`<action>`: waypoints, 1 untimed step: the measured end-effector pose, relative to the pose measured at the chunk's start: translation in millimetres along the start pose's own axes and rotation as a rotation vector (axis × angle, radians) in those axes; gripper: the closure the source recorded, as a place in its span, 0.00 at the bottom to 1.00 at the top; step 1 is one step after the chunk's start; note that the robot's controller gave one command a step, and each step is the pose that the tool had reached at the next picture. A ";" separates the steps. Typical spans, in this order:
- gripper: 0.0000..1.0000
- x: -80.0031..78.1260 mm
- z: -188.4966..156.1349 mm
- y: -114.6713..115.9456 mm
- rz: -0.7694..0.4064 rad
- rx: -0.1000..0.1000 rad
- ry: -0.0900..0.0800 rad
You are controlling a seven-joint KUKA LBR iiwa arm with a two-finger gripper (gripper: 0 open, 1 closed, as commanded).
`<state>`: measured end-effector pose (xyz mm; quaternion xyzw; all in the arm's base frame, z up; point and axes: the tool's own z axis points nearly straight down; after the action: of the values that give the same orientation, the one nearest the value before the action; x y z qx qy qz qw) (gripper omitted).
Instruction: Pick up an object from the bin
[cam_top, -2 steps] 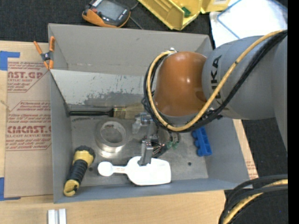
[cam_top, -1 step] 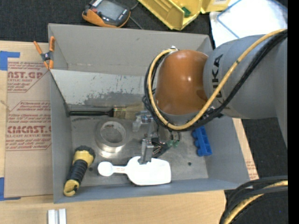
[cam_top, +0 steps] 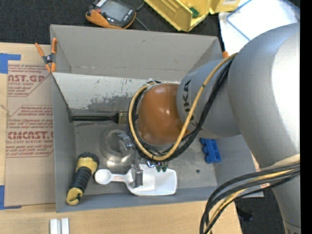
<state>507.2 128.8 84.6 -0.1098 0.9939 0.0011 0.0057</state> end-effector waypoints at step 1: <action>0.00 -10.8 -39.0 7.7 -0.118 0.001 -0.002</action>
Offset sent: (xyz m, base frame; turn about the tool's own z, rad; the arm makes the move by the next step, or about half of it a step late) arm 0.0031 0.0027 -0.0127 -0.0338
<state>515.6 138.5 123.7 -0.1684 0.9857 0.0005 0.0066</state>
